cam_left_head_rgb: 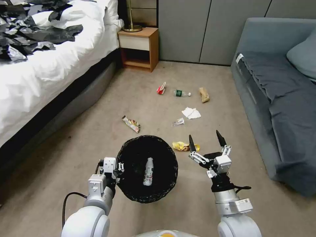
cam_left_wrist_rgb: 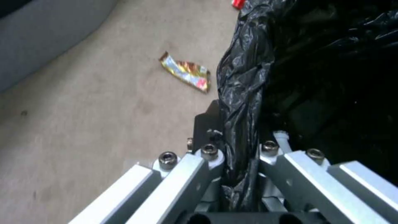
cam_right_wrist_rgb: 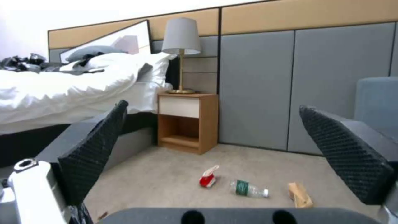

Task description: Pick up the trash bin, then pick up the garbage from the floor and place it into the trash bin.

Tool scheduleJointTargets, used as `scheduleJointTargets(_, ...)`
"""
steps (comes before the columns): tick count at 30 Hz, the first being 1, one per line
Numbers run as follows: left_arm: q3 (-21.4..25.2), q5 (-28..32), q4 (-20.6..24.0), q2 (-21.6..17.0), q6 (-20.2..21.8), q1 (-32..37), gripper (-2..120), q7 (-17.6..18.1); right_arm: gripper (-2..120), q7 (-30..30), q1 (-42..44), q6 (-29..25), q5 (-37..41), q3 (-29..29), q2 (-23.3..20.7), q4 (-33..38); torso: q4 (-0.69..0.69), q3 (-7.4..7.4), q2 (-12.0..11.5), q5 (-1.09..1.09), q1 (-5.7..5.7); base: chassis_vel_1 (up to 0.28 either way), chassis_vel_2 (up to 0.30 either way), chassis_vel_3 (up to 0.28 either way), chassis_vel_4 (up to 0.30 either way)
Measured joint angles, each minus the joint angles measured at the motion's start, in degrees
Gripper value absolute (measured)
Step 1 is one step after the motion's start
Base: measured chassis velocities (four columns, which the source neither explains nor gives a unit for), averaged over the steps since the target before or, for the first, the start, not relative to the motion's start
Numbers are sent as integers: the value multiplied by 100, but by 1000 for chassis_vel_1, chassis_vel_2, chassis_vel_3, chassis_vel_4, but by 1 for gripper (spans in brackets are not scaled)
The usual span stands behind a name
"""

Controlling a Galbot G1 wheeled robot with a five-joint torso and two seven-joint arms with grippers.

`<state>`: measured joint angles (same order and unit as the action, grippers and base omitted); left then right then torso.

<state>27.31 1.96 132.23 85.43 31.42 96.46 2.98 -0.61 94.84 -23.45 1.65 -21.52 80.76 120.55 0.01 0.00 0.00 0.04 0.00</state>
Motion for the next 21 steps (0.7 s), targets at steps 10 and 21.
scheduleJointTargets(10,20,1,2,-3,9,-5,1,19,100,37,-13,-47,-17,-2,3,-2,0,0,0,-5,0,-249,240,250,-240)
scheduleJointTargets(21,14,5,-2,1,-1,-16,1,22,100,229,-19,-217,-23,-42,-2,-35,-1,0,0,-4,1,-117,124,112,-108)
